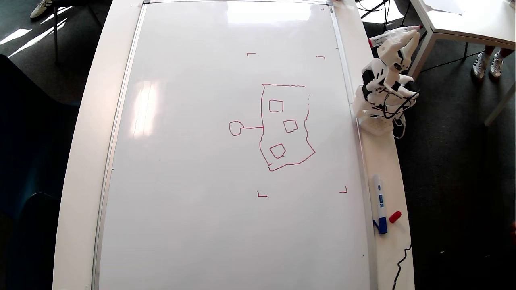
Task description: Draw on a whiteboard a robot head using a pen attached to the gripper
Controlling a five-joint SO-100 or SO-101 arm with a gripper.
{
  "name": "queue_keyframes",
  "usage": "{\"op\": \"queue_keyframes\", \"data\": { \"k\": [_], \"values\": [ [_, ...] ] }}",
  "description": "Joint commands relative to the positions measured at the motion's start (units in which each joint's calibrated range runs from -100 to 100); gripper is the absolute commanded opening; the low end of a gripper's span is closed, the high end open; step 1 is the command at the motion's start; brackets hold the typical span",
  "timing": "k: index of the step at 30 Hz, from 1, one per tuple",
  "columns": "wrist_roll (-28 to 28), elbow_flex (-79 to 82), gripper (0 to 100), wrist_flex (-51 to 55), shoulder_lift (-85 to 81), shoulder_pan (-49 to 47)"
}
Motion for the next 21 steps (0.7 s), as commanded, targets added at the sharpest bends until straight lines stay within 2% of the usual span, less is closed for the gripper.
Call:
{"op": "queue_keyframes", "data": {
  "k": [1,4,21],
  "values": [
    [-2.5,0.3,1,-0.9,0.2,0.2],
    [-5.4,0.3,1,-0.9,0.2,0.2],
    [-5.4,0.3,1,-0.8,0.3,0.1]
  ]
}}
